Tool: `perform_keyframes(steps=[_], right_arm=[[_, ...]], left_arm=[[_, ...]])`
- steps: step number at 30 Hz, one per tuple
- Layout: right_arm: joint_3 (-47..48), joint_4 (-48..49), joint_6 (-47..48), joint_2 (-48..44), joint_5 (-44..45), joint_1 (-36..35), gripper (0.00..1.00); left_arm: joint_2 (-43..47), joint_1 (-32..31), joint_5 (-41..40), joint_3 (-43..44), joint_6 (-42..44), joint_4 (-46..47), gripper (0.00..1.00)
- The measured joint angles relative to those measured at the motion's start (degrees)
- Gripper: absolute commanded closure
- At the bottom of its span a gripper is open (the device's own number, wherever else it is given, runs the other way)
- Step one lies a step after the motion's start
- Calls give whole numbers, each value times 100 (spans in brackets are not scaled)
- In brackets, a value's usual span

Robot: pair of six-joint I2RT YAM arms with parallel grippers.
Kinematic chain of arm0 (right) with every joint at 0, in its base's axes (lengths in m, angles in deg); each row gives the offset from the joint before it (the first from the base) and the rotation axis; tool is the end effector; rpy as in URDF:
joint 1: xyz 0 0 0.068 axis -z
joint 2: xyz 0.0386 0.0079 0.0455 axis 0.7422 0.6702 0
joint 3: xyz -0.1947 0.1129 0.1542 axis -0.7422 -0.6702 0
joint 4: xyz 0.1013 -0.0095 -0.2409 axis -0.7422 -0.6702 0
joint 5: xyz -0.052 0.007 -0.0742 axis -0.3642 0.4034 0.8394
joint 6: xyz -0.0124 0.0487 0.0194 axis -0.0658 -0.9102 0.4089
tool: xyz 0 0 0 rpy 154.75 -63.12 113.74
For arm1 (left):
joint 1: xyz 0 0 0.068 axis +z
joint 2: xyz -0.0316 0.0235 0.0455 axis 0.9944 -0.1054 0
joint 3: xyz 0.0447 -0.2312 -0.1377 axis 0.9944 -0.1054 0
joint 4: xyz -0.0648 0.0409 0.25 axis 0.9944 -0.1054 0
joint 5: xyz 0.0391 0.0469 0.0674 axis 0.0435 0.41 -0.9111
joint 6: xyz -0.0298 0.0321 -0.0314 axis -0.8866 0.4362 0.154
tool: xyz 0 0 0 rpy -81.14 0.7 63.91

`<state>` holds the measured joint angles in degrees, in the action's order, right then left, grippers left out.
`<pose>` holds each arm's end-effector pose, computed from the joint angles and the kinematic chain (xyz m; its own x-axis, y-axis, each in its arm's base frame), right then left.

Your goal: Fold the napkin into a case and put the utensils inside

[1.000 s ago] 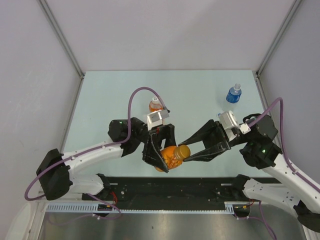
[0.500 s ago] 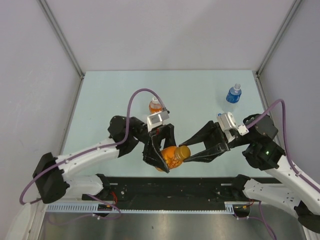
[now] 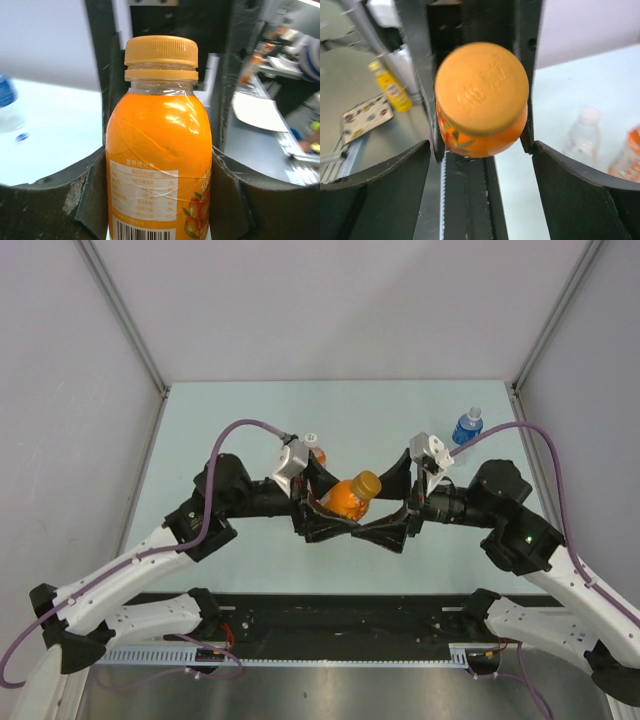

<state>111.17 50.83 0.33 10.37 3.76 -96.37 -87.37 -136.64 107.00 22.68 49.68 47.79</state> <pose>0.0909 0.1352 0.4307 -0.1310 0.0718 -0.9888 -0.9889 0.0608 0.1354 0.1115 -0.1834 0.4216 -0.2135 -0.0917 -0.9726 0.9764 -0.0530 -0.2093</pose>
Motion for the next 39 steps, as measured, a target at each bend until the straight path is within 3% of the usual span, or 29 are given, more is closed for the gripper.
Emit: perform_keyframes(steps=[3, 11, 17, 25, 39], right_arm=[[0, -81, -125, 48, 557, 57, 14], [203, -153, -546, 109, 1425, 68, 9], [229, -48, -1051, 195, 1980, 66, 8], [260, 219, -1875, 540, 2830, 63, 9], [262, 494, -2476, 863, 3316, 31, 18]], left_arm=[[24, -42, -785, -101, 195, -177, 100], [361, -258, -3871, -544, 649, -553, 100], [479, -782, -5355, -564, 1091, -531, 100], [380, -1773, -6365, -824, 1961, -199, 100], [249, -2120, -6951, -872, 2398, 184, 100]])
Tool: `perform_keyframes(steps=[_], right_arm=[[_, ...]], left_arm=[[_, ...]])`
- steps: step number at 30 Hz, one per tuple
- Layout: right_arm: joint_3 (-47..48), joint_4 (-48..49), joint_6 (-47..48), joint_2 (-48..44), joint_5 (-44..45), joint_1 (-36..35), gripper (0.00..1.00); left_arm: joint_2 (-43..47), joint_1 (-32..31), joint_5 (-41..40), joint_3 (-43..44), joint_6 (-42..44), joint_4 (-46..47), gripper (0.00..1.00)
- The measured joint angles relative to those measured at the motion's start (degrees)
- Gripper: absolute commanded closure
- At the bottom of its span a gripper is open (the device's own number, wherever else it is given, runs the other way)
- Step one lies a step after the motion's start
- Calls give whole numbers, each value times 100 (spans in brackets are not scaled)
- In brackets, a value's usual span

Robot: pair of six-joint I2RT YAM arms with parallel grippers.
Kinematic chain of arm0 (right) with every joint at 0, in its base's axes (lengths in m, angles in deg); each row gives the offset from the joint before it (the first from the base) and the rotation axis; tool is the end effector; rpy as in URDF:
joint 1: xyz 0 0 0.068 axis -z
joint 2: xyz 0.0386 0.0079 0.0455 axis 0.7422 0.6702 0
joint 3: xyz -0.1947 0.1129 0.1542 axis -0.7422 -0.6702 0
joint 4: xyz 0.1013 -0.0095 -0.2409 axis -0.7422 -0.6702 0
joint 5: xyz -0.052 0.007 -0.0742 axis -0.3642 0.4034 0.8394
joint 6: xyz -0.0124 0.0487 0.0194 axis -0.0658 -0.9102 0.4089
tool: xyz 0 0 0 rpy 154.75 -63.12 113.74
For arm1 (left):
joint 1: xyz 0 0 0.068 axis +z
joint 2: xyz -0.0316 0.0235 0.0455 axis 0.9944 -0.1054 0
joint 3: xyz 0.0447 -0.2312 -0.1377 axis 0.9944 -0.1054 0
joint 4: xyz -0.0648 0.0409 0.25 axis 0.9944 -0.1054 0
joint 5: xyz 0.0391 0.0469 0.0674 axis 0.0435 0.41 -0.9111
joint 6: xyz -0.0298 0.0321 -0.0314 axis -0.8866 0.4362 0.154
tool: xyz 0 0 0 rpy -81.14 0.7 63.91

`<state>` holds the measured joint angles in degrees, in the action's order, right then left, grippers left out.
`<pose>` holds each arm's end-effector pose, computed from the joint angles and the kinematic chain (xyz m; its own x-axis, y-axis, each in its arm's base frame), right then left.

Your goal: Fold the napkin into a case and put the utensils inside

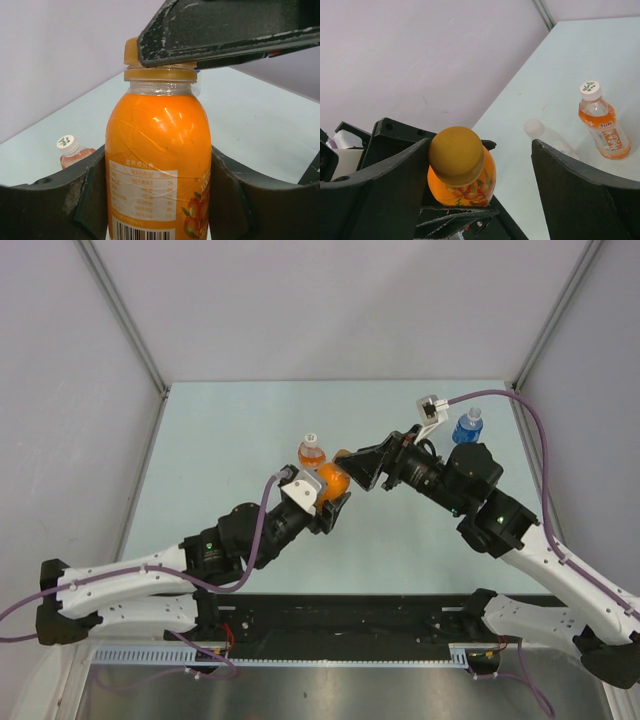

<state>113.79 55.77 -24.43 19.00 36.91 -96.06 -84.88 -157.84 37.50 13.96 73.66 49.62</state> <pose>0.1385 0.1587 0.4306 -0.4253 0.3895 -0.8170 -0.6701 0.4713 0.5735 0.0769 -0.2012 0.3808 0.0999 0.0396 -0.9942 0.6792 0.7275 0.0973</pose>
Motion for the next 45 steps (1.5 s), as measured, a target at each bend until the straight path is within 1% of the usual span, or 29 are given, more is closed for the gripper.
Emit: perform_keyframes(steps=[1, 2, 4, 5, 9, 10, 11, 13, 14, 16, 19, 21, 22, 23, 25, 28, 29, 33, 34, 35, 37, 40, 42, 45], right_arm=[[0, 2, -11, 15, 0, -2, 19], [0, 9, -26, 31, 0, -2, 23], [0, 46, -48, 52, -2, -11, 27], [0, 61, -66, 57, -2, -13, 34], [0, 125, -109, 72, -28, -17, 44], [4, 140, -114, 83, -46, -17, 44], [7, 166, -129, 98, -70, -20, 42], [9, 175, -138, 120, -101, -35, 37], [9, 177, -153, 129, -116, -44, 32], [9, 179, -181, 151, -129, -50, 27], [9, 179, -219, 166, -133, -70, 27], [9, 179, -219, 162, -127, -90, 30], [9, 179, -219, 162, -122, -101, 32], [9, 177, -219, 162, -114, -116, 37], [9, 173, -219, 160, -111, -131, 40], [9, 168, -219, 160, -111, -146, 48], [9, 170, -227, 160, -118, -153, 54], [11, 170, -210, 151, -105, -181, 64], [11, 168, -210, 149, -98, -190, 69], [11, 168, -210, 149, -90, -192, 81], [11, 168, -197, 140, -79, -199, 99], [9, 164, -120, 96, -70, -219, 100], [-2, 166, -9, 28, -129, -243, 100], [-15, 245, 236, -120, -369, -284, 100]], left_arm=[[-17, -15, -31, -4, 15, 7, 100], [-35, -28, -42, -7, 39, 4, 100], [-66, -63, -72, -15, 50, 7, 100], [-72, -76, -81, -24, 55, 9, 100], [-92, -122, -98, -52, 92, 13, 100], [-94, -122, -101, -57, 94, 17, 100], [-94, -127, -107, -68, 94, 20, 100], [-94, -129, -125, -68, 96, 24, 100], [-94, -133, -136, -68, 98, 39, 100], [-94, -138, -153, -68, 101, 61, 100], [-94, -138, -229, -68, 107, 92, 100], [-94, -138, -243, -68, 109, 98, 100], [-94, -138, -249, -68, 109, 101, 100], [-94, -138, -254, -68, 109, 109, 100], [-94, -138, -273, -68, 111, 133, 100], [-94, -138, -280, -68, 111, 142, 100], [-94, -138, -282, -68, 111, 142, 100], [-96, -140, -282, -70, 109, 129, 100], [-96, -140, -280, -70, 107, 129, 100], [-96, -140, -280, -70, 107, 127, 100], [-96, -140, -275, -70, 107, 129, 100], [-74, -142, -168, -76, 92, 146, 100], [11, -122, 74, -125, 48, 166, 100], [245, 72, 946, -153, -201, 96, 100]])
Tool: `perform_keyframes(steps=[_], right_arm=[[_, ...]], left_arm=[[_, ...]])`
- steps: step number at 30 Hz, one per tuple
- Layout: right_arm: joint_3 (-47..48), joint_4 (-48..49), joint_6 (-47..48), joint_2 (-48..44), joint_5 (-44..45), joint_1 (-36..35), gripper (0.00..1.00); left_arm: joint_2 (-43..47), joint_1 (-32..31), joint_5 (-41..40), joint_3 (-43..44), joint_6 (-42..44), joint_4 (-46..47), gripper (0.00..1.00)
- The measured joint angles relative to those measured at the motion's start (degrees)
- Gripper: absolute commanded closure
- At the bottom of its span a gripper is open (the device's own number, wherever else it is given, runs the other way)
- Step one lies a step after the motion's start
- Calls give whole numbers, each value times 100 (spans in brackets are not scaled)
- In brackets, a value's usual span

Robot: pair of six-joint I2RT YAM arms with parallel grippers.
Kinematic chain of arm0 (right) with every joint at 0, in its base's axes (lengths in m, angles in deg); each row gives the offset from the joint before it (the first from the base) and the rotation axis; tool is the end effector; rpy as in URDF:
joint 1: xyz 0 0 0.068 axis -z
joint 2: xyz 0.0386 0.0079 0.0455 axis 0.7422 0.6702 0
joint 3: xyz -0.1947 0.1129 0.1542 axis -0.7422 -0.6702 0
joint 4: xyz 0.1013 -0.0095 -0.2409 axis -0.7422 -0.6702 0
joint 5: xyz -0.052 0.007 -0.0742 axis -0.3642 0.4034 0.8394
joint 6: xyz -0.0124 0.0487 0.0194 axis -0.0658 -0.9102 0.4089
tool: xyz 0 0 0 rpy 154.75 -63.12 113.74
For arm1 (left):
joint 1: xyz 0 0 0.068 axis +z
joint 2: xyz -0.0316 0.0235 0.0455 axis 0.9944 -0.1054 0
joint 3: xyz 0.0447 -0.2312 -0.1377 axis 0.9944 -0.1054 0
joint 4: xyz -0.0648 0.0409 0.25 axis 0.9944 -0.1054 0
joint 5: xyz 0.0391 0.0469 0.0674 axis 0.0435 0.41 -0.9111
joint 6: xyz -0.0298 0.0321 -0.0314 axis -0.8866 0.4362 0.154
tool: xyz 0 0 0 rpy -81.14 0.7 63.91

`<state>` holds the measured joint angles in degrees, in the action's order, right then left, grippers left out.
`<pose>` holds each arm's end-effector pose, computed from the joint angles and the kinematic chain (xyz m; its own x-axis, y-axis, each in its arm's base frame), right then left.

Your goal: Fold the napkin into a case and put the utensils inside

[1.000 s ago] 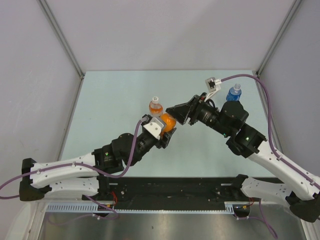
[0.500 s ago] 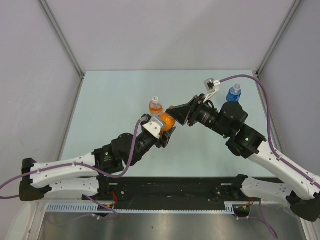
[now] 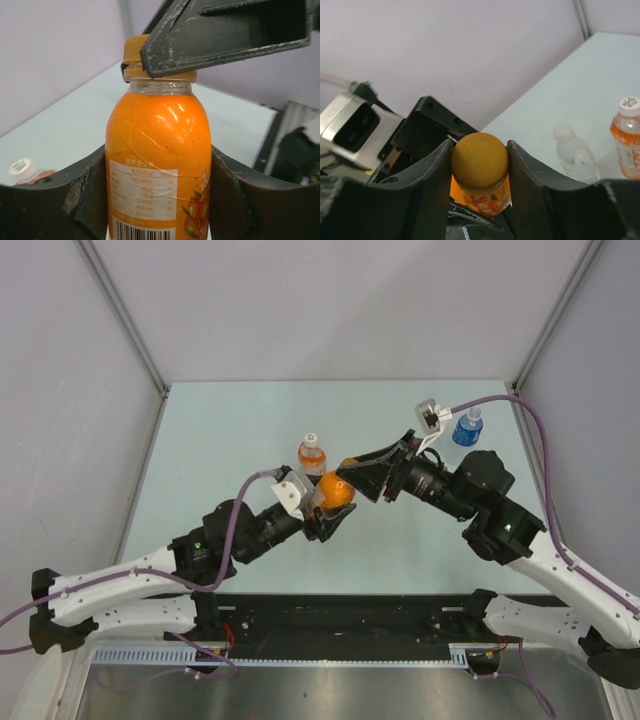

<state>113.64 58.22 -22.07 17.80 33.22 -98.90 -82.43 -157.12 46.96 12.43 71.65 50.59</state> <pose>0.1243 0.1612 0.4382 -0.4018 0.3602 -0.8419 -0.7600 0.3818 0.5260 0.0722 -0.1946 0.3815 0.0953 -0.0272 -0.9951 0.7837 0.6184 0.0582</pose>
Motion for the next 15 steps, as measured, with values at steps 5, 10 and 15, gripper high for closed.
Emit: perform_keyframes(steps=[5, 10, 15], right_arm=[[0, 323, 514, -278, -745, 9, 100], [2, 787, 859, -439, -1777, -7, 100], [15, 1233, 1069, -525, -2881, -61, 100]], left_arm=[[125, 879, 2483, 223, -984, -59, 100], [9, 1381, 4583, 511, -2013, 125, 100], [-326, 1578, 6312, 605, -3112, 975, 100]])
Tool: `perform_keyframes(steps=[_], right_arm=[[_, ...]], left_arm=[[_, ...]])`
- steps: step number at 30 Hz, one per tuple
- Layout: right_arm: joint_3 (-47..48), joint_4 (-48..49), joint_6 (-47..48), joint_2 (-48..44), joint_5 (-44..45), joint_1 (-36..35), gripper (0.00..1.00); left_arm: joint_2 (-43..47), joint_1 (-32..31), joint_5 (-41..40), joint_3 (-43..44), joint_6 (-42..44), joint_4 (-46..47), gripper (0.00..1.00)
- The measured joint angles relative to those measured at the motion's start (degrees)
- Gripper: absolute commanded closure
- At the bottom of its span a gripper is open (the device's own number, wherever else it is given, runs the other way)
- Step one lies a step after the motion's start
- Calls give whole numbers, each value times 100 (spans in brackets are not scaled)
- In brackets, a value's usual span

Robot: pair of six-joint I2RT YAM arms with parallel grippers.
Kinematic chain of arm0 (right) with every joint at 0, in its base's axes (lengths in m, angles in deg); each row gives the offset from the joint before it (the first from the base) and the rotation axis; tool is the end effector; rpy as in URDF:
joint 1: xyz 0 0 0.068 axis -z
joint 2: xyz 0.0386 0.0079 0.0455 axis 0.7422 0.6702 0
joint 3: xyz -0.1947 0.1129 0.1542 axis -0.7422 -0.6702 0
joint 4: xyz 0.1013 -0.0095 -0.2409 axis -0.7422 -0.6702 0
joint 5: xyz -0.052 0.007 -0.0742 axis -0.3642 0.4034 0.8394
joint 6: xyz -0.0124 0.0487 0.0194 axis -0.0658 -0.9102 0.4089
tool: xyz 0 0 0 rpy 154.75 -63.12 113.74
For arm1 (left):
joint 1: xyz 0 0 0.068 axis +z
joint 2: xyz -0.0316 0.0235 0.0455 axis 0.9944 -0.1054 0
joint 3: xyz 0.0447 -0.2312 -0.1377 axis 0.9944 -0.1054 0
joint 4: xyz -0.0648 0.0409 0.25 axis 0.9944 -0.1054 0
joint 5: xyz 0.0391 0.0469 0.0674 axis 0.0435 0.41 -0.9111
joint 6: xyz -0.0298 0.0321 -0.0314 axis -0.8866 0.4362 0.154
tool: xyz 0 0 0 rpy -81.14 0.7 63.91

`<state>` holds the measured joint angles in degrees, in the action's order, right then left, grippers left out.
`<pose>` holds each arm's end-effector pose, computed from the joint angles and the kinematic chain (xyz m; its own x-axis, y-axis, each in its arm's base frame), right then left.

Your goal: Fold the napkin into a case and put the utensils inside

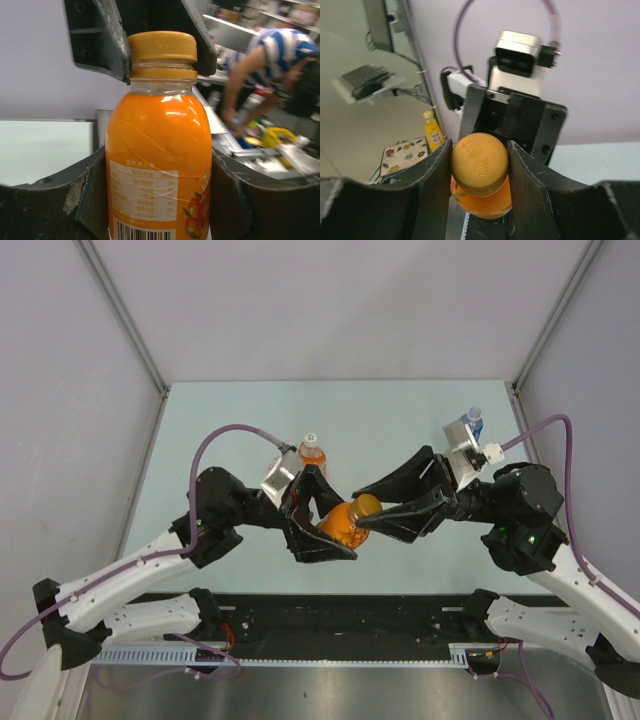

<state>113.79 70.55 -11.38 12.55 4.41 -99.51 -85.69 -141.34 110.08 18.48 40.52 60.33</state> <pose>0.0821 0.1379 0.4739 -0.1257 0.3301 -0.9355 -0.9919 -0.0584 0.1127 0.0905 -0.1858 0.4235 -0.2798 -0.1670 -0.9454 0.9427 -0.2344 -0.2376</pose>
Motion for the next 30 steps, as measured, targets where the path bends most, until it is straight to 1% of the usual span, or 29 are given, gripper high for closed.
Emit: perform_keyframes(steps=[2, 5, 8, 15, 19, 24, 30], right_arm=[[9, 173, 74, 0, -409, -17, 100], [11, 297, 214, -42, -883, -26, 100], [11, 315, 389, -103, -1274, -31, 100], [15, 306, 708, -120, -1871, -31, 100], [15, 166, 901, -146, -2216, -15, 100], [15, 13, 1152, -181, -2544, 37, 100], [20, -68, 1394, -214, -2702, 35, 100]], left_arm=[[-181, 55, 560, -2, -503, 452, 100], [-581, 85, 1353, -4, -1388, 1390, 100], [-951, 81, 1838, -37, -2229, 2345, 100], [-1685, 59, 2492, -96, -3963, 4478, 100], [-2111, -2, 2708, -94, -4843, 5421, 100], [-2575, -61, 2966, 83, -5720, 6155, 100], [-2798, -85, 3187, 282, -6065, 6398, 100]])
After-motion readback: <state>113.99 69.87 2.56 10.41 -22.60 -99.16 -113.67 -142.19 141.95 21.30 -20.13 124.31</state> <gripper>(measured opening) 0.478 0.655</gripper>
